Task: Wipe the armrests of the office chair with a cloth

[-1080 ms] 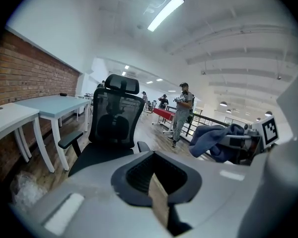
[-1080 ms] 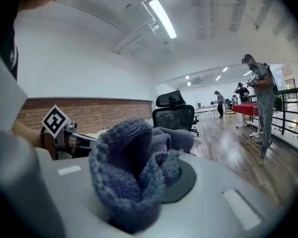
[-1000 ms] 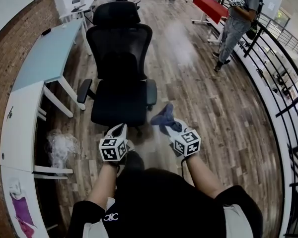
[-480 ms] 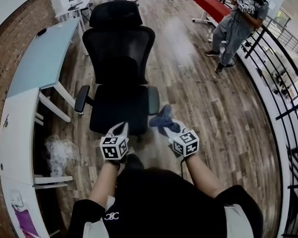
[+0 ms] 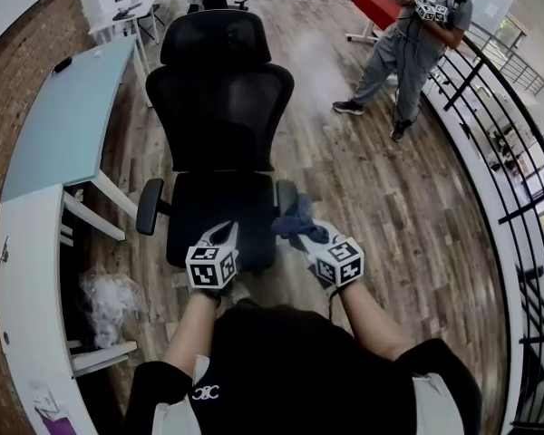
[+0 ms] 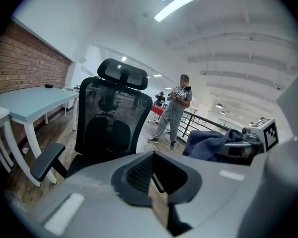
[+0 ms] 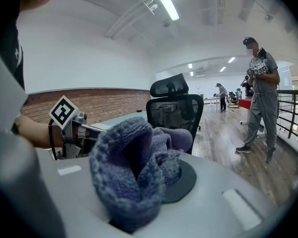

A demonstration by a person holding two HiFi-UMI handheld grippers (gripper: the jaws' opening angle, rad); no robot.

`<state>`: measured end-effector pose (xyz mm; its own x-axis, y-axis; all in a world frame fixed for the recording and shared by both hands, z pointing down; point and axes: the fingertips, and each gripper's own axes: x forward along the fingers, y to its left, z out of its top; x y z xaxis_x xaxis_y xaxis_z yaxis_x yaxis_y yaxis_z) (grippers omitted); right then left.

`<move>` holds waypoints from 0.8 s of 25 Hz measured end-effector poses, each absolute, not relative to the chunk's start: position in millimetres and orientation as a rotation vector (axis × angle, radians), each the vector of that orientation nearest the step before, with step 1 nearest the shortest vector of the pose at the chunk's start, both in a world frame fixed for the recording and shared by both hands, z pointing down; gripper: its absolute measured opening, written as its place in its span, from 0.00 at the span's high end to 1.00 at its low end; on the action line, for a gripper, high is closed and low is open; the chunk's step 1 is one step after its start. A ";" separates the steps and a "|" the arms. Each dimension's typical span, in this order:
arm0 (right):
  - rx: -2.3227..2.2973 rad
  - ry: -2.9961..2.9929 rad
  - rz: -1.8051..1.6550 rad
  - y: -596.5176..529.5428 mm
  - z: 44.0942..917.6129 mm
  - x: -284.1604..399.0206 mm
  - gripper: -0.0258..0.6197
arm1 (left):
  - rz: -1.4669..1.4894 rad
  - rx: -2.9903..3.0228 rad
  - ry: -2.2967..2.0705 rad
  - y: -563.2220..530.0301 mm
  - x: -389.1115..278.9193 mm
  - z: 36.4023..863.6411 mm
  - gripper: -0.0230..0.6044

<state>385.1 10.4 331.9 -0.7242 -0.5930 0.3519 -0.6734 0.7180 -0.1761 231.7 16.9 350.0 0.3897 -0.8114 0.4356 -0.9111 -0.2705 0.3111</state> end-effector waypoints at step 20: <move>0.946 -2.326 0.592 -74.9 411.7 333.1 0.89 | 0.244 2.077 -1.303 -80.5 147.5 415.9 0.95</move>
<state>333.1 -74.9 411.7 -0.5984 -0.4880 0.6355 -0.7325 0.6546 -0.1871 147.5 -80.5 415.9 0.4848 -0.7312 0.4799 -0.8553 -0.2815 0.4351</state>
